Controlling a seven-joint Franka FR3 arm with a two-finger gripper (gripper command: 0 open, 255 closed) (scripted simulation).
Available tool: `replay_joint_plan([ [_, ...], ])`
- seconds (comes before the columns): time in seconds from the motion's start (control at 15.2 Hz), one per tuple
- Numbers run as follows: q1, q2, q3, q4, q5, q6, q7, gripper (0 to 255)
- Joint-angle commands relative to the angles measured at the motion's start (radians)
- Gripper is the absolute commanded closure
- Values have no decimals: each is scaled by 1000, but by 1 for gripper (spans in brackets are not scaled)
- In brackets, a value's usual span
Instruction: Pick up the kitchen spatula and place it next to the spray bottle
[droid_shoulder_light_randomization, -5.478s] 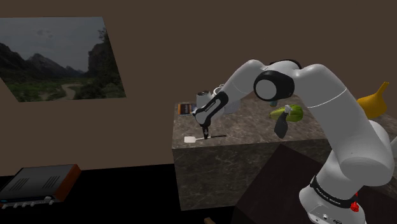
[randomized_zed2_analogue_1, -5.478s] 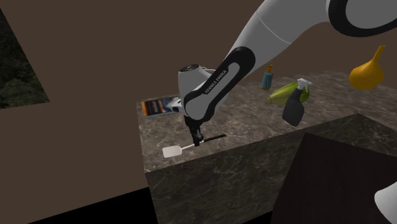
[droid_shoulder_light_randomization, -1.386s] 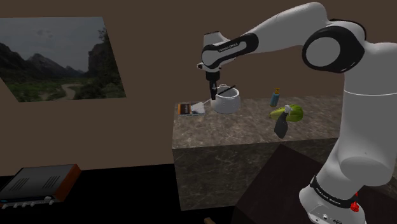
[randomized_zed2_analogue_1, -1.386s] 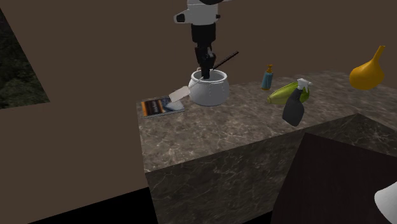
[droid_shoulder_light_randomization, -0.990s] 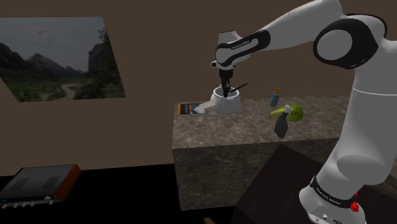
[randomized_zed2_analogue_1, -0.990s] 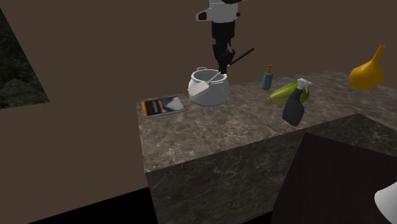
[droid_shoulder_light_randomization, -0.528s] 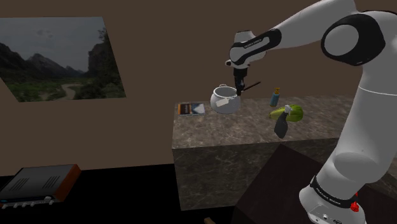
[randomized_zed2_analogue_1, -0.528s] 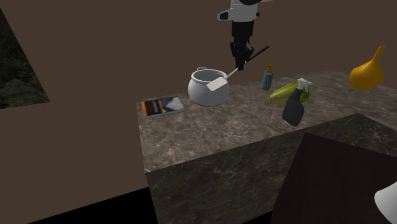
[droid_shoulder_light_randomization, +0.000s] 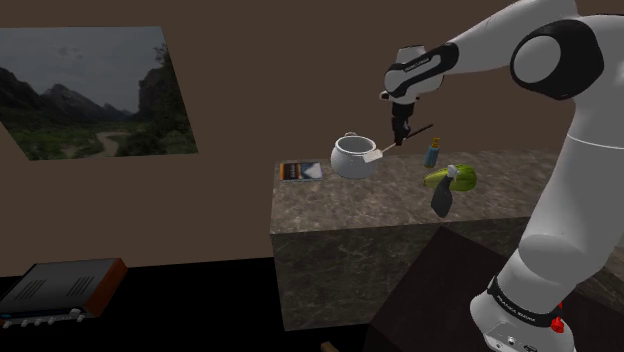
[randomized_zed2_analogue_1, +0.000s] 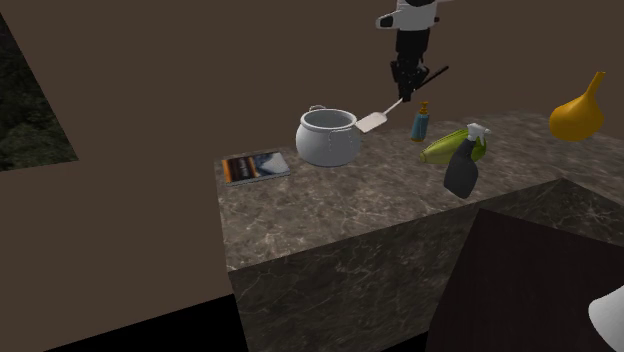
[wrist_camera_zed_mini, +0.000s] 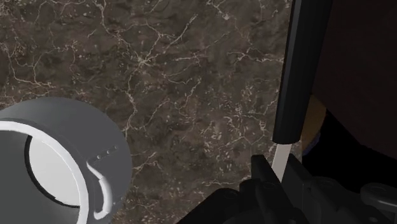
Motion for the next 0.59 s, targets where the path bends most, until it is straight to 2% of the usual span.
replay_joint_plan([
  [0.0, -29, 4, -20, 3, 4, 3, -52, 255],
  [0.53, -147, 59, -87, 66, 39, -1, -248, 255],
])
